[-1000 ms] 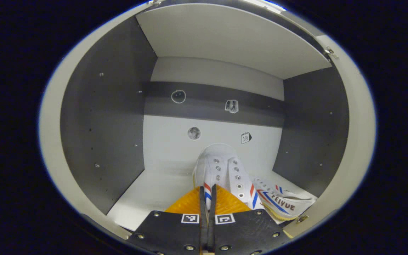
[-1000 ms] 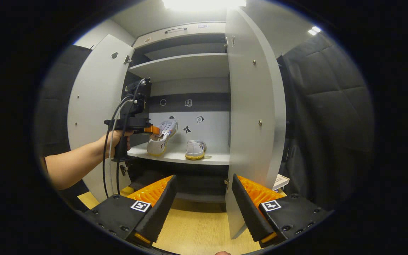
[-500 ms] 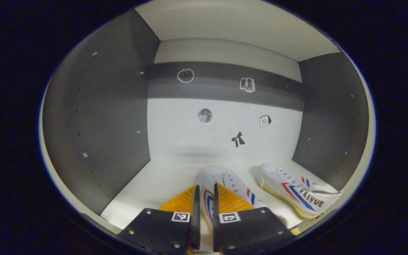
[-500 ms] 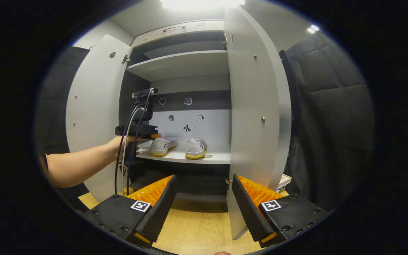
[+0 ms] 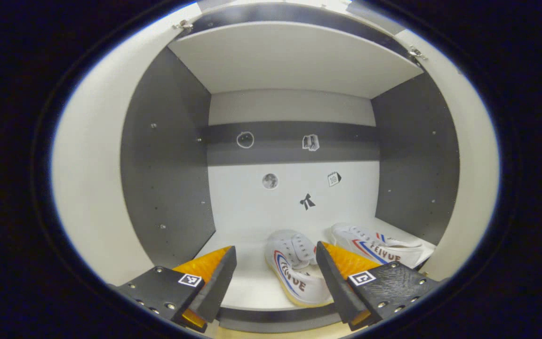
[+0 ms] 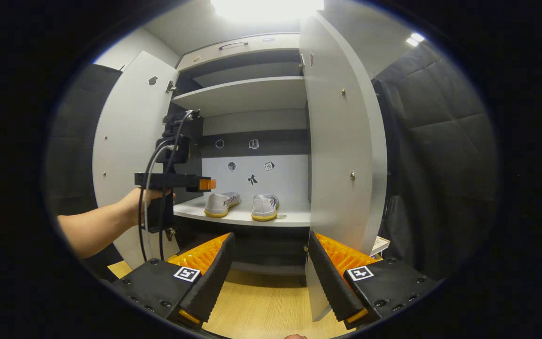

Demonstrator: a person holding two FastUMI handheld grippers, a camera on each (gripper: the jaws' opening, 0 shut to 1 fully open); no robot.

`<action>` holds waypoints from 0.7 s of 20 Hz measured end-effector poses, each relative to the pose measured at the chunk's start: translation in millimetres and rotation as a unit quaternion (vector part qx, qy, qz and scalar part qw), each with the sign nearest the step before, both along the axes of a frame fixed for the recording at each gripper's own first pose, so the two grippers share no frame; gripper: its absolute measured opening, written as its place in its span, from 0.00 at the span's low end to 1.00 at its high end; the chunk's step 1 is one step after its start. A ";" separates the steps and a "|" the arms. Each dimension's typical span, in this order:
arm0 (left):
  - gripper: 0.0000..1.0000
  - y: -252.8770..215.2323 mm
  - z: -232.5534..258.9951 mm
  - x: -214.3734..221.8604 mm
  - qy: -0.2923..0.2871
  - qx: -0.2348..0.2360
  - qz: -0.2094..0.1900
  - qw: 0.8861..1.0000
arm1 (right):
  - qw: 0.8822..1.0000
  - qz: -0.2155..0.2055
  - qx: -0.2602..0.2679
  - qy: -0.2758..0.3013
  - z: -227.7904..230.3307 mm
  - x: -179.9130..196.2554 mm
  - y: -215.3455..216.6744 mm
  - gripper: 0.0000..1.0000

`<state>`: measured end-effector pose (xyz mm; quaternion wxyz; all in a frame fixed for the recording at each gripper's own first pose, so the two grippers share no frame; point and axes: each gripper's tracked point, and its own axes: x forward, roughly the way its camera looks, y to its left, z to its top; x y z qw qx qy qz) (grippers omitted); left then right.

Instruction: Grab one shoe with the right hand and put it into the shoe cabinet, grab the other shoe with the left hand and put it into the shoe cabinet; then close the right door with the right hand and the left door with the left hand.

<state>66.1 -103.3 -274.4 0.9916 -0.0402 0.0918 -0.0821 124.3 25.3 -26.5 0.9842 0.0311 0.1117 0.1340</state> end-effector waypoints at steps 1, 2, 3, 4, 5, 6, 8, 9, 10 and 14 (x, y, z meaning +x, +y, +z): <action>0.96 2.7 7.8 -13.6 -0.008 0.001 -0.002 1.000 | 1.000 0.000 -0.001 -0.004 4.0 -1.3 0.7 0.94; 1.00 6.0 15.5 -25.8 -0.016 0.002 -0.004 1.000 | 1.000 -0.001 -0.001 -0.008 9.1 -2.5 1.3 0.98; 0.96 10.3 25.3 -38.9 -0.026 0.004 -0.006 1.000 | 1.000 -0.001 -0.001 -0.014 14.1 -5.1 2.1 0.98; 0.96 13.7 33.1 -52.1 -0.034 0.005 -0.007 0.999 | 1.000 -0.001 -0.001 -0.019 19.7 -7.1 3.3 0.94; 1.00 19.3 42.0 -65.6 -0.042 0.004 -0.009 0.999 | 1.000 -0.001 -0.001 -0.024 24.4 -10.3 3.9 0.94; 1.00 22.1 48.7 -79.5 -0.049 0.003 -0.012 0.999 | 1.000 -0.002 -0.001 -0.029 28.6 -13.3 4.8 0.93; 1.00 27.9 57.8 -104.9 -0.058 0.002 -0.018 0.998 | 0.999 -0.002 0.003 -0.034 35.4 -19.3 7.6 0.94; 0.96 30.2 60.1 -117.4 -0.062 0.002 -0.020 0.998 | 0.999 0.000 0.005 -0.036 37.6 -23.5 10.0 0.97; 0.96 33.7 61.2 -129.0 -0.065 0.002 -0.023 0.998 | 0.999 0.001 0.005 -0.039 40.5 -27.4 12.1 0.97; 1.00 51.9 63.4 -173.8 -0.070 -0.001 -0.013 0.997 | 0.999 0.005 0.005 -0.054 52.9 -39.7 19.1 0.97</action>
